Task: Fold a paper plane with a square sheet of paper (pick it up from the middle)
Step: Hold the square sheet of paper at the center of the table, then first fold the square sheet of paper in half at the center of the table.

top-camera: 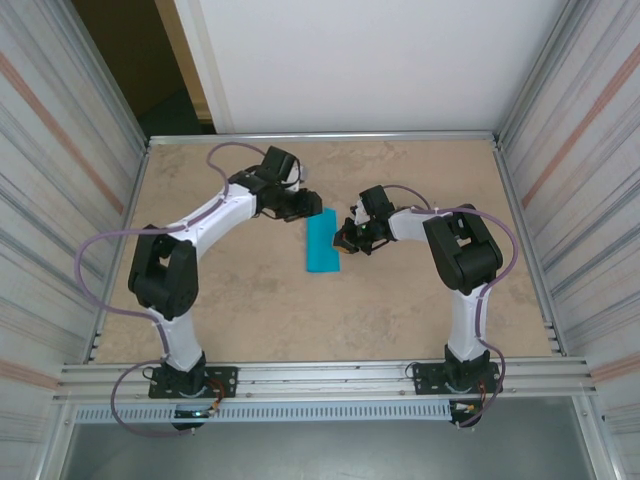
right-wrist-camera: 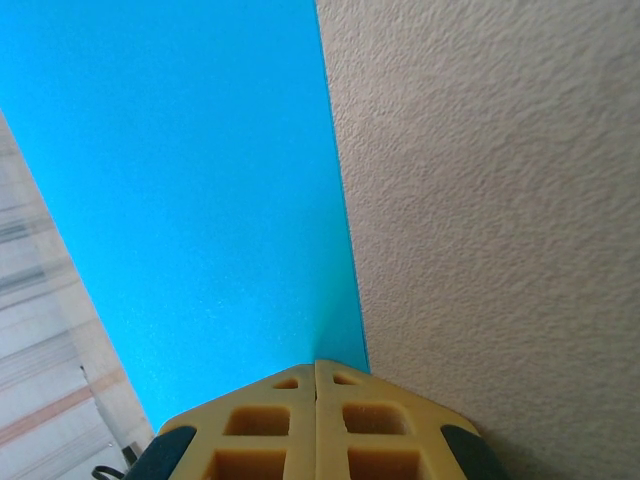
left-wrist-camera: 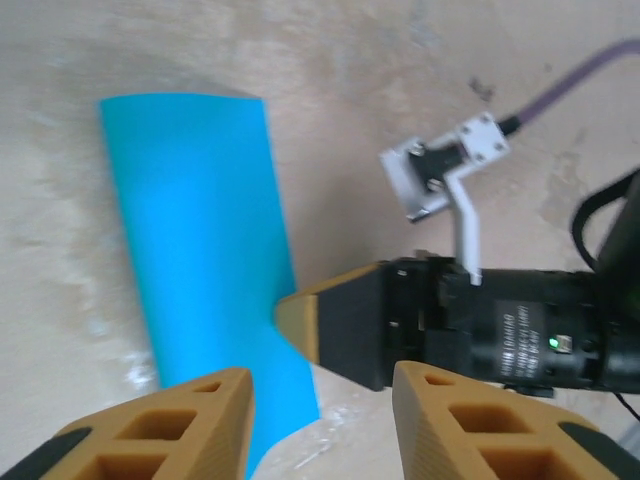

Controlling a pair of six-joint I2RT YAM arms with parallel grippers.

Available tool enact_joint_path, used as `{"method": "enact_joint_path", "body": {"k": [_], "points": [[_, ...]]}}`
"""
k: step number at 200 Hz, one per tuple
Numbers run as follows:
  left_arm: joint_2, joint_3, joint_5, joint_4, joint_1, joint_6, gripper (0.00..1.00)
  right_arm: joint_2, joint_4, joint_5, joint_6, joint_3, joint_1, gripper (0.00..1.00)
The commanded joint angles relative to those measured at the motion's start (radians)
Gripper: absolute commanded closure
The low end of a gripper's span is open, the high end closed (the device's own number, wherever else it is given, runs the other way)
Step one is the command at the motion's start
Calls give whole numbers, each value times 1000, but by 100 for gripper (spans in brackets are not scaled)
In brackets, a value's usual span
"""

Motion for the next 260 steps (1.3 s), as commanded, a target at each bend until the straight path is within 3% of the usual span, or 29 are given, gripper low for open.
{"method": "enact_joint_path", "body": {"k": [1,37,79,180,260], "points": [[48,-51,79,32,-38,17,64,125,-197,180,-8,-62,5,100],[89,-86,113,50,-47,24,73,137,-212,191,-4,-57,4,100],[150,-76,142,58,-50,17,78,144,-218,202,-6,-60,6,100],[217,-120,123,86,-7,20,78,157,-267,238,-33,-52,10,100],[140,-316,170,174,114,21,78,182,-318,281,-81,-56,-3,100]]}}
